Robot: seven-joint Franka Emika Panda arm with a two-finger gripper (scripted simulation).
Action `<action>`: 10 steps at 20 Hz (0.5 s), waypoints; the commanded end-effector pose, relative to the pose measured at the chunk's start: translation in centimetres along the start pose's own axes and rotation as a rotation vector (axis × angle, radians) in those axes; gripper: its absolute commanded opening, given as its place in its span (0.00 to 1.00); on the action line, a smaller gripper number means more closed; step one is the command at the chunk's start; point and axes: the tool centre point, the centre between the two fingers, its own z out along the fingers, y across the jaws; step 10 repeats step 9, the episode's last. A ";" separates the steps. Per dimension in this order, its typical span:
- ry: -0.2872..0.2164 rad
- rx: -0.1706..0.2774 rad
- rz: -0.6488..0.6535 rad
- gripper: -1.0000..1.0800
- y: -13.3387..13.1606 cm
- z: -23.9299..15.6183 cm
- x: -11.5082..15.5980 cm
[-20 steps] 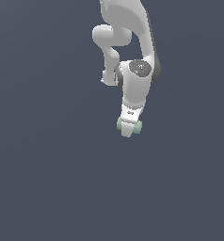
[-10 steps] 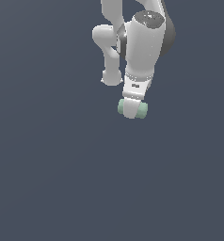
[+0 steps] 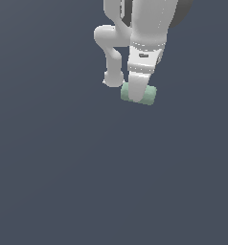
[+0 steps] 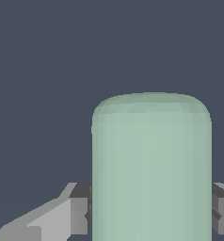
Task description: Pick up the object and move it to a goal position.
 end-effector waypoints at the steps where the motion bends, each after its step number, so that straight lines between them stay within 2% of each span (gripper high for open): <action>1: -0.001 0.001 0.001 0.00 0.0 -1.3 0.0; 10: -0.001 0.001 0.002 0.00 0.1 -3.0 0.0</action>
